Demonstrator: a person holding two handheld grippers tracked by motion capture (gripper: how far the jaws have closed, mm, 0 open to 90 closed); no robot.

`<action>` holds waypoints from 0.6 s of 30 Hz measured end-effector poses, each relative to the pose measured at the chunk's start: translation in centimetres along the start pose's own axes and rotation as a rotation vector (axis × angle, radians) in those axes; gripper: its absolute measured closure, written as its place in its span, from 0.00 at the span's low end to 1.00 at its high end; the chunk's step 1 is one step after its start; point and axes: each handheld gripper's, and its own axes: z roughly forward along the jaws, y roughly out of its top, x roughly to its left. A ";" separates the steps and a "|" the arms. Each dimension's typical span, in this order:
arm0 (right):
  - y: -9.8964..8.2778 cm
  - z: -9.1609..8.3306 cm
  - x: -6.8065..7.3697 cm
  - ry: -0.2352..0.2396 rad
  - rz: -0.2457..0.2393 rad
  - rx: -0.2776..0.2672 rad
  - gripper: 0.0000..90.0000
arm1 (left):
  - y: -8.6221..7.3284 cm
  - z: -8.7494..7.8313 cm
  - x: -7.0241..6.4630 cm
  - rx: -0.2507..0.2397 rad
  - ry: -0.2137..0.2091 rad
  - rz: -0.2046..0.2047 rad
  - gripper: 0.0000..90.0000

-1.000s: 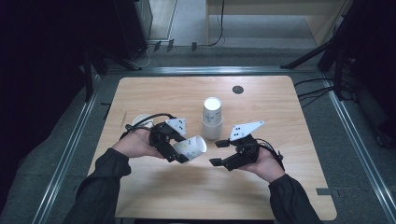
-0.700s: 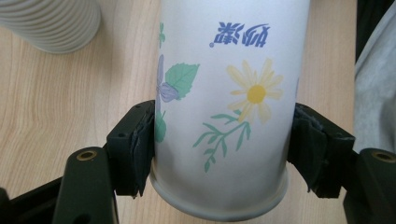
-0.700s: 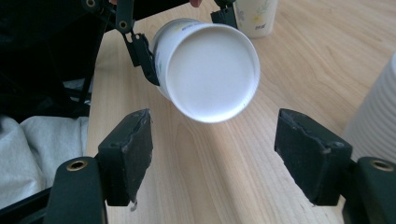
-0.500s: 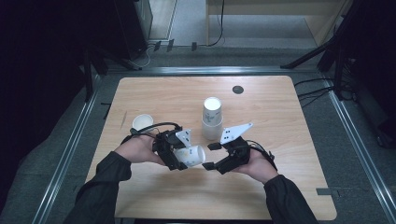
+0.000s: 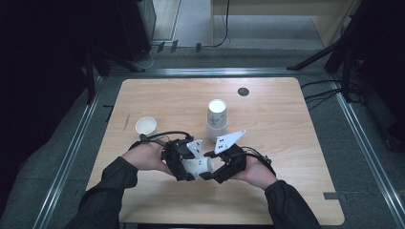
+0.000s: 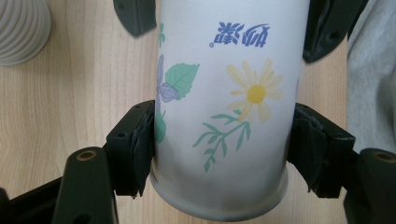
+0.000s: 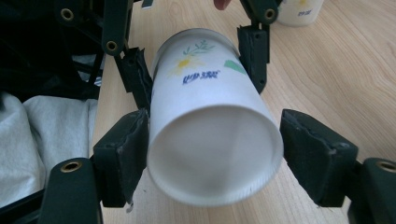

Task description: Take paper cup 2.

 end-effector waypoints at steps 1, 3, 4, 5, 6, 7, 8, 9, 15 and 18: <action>0.0 0.1 0.1 0.007 0.000 0.004 0.30 | 0.1 0.0 0.0 -0.002 0.000 0.004 0.33; 0.1 0.1 0.2 0.010 -0.010 0.004 0.33 | 0.1 0.0 -0.1 0.000 0.001 0.003 0.33; 0.1 0.1 0.2 0.010 -0.015 0.008 0.36 | 0.1 0.1 -0.1 0.000 0.003 0.001 0.33; 0.1 0.1 0.2 0.018 -0.015 0.009 0.37 | 0.1 0.1 0.0 -0.003 0.000 -0.003 0.33; 0.1 0.1 0.3 0.018 -0.015 0.008 0.38 | 0.0 0.1 0.0 -0.006 -0.002 -0.004 0.33; 0.1 0.1 0.2 0.018 -0.016 0.007 0.38 | 0.0 0.0 0.0 -0.008 -0.005 -0.006 0.33; 0.1 0.0 0.2 0.020 -0.017 0.007 0.38 | 0.0 0.0 0.0 -0.011 -0.003 -0.002 0.33; 0.1 0.0 0.2 0.018 -0.016 0.005 0.38 | 0.0 0.0 0.0 -0.013 -0.003 0.003 0.33; 0.3 -0.1 0.4 0.027 -0.020 0.009 0.39 | -0.3 -0.2 0.3 -0.032 -0.046 -0.017 0.28; 0.3 -0.4 0.4 0.017 -0.040 0.008 0.39 | -0.6 -0.5 0.5 -0.050 -0.029 -0.031 0.19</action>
